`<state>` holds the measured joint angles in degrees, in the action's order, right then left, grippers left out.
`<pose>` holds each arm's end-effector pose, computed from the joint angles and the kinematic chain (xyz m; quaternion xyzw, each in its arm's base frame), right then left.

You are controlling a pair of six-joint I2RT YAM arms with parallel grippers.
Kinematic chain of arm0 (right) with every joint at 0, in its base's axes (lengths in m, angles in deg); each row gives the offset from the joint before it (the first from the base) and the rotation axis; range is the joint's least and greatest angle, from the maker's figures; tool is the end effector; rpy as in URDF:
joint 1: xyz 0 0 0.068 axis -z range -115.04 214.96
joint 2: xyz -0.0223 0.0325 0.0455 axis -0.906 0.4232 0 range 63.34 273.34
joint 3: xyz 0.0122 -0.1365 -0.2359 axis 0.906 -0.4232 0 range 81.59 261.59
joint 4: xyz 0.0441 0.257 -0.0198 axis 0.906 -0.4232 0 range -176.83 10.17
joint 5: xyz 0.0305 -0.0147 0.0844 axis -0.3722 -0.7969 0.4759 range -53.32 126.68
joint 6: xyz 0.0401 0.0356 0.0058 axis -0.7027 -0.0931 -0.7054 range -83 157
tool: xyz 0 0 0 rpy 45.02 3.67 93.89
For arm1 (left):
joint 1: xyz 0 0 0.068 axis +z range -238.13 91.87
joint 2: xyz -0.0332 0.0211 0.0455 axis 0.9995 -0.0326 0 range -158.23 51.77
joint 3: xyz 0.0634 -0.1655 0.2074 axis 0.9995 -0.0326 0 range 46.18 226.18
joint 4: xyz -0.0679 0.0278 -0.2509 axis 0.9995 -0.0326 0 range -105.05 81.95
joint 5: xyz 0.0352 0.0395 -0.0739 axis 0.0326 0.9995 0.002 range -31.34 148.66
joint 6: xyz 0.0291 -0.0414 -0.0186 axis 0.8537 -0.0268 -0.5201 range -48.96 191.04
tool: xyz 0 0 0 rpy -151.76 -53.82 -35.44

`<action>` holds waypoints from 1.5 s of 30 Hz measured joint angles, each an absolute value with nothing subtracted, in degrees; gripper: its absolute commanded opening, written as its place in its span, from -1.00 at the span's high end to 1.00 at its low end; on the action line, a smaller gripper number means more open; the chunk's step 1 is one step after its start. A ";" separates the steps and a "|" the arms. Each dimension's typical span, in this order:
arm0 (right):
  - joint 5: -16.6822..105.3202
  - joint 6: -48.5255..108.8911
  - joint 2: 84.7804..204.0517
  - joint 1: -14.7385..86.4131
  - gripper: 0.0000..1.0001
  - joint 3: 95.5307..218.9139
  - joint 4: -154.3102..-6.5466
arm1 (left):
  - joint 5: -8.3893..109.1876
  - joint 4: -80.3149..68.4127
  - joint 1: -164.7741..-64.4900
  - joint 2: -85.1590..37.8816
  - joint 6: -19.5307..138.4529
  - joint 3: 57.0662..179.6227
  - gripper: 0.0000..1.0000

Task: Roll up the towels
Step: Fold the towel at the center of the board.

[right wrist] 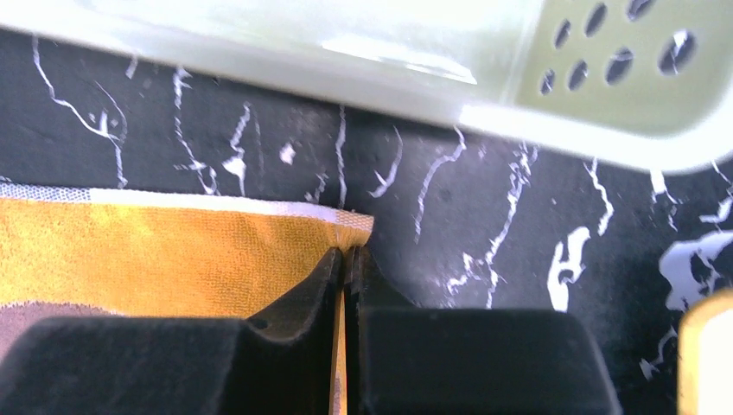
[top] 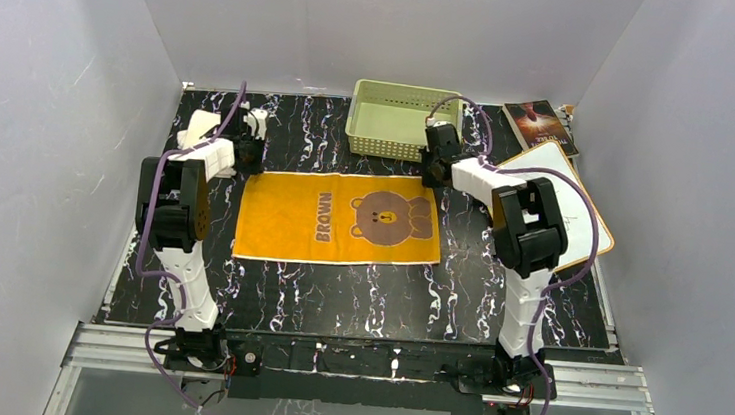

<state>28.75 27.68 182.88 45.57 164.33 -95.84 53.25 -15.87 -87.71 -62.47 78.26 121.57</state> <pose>0.4246 0.1443 0.1573 -0.0611 0.9438 0.0155 0.3244 0.4320 -0.0002 0.1677 0.0724 0.9256 -0.0192 0.3710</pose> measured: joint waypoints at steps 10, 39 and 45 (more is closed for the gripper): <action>26.00 26.54 170.93 46.88 1.00 158.16 -93.33 | 49.49 -16.20 -86.35 -57.20 75.84 124.76 1.00; 32.84 17.62 141.53 48.21 1.00 125.07 -88.91 | 44.46 -6.93 -84.49 -29.03 62.24 86.86 0.70; 33.69 15.68 136.13 48.21 -0.07 121.42 -90.90 | 44.53 -10.75 -84.47 -26.16 60.34 85.92 -0.29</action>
<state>33.69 15.68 136.13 48.21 121.42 -90.90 44.53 -10.75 -84.47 -26.16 60.34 85.92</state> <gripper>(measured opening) 0.281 0.522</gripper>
